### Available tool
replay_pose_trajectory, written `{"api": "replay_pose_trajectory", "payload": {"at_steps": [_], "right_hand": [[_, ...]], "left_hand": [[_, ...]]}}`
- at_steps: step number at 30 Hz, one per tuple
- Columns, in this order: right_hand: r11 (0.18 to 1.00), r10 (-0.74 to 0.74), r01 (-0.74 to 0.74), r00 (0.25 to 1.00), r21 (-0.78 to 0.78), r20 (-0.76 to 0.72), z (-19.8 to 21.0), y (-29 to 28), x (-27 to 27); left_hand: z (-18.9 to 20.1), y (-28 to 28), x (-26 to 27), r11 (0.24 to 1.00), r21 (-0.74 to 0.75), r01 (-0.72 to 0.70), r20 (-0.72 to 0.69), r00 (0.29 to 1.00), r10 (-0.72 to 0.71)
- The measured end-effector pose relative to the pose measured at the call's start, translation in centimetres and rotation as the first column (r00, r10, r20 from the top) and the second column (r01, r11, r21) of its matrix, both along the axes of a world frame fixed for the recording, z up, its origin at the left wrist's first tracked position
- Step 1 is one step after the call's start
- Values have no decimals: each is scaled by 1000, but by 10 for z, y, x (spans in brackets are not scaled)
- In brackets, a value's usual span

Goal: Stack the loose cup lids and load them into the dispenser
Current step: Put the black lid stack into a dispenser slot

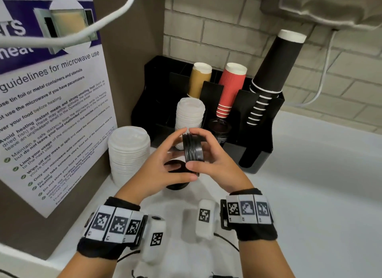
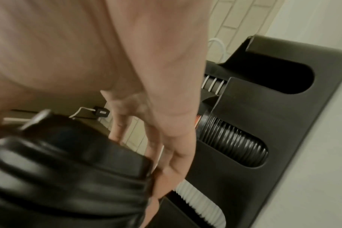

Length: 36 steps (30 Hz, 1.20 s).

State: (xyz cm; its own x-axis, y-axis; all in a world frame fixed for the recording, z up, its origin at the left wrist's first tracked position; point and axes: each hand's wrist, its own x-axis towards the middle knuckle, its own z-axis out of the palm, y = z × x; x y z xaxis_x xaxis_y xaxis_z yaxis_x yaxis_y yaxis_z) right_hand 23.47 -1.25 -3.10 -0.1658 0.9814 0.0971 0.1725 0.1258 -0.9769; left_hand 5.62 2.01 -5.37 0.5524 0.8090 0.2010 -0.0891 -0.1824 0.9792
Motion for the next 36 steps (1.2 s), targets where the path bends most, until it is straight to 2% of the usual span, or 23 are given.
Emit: {"api": "replay_pose_trajectory", "payload": {"at_steps": [5,12,21,23,25,28,31,33,36], "right_hand": [[999,39,-39,999,-11,-15,6,-12,15],[999,-27,26,1000,26,8,9,-16,14],[998,-21,21,1000,64,5,1,-13,6],[996,-50,51,999,69,-20,-1,-9,7],[982,-158,158,987,107,-15,1,-1,15],[903,-379,344,920,258,100,14,22,41],[873,-466,355,811,336,355,31,52,69],[902,-430,308,703,303,567,40,71,80],[950,-308,235,583,206,752,45,92,85]], "left_hand": [[1,-2,4,1000,7,29,16,999,-29],[1,-7,8,999,39,1,53,999,-3],[-4,-8,6,999,37,-36,40,999,35],[-5,-6,4,997,41,-61,29,998,60],[-4,-5,1,993,31,-111,35,993,109],[0,-3,-6,972,54,-229,48,973,227],[4,-4,-11,945,57,-322,53,946,319],[5,-6,-12,936,59,-346,46,938,343],[4,-8,-12,930,79,-358,21,934,358]]}}
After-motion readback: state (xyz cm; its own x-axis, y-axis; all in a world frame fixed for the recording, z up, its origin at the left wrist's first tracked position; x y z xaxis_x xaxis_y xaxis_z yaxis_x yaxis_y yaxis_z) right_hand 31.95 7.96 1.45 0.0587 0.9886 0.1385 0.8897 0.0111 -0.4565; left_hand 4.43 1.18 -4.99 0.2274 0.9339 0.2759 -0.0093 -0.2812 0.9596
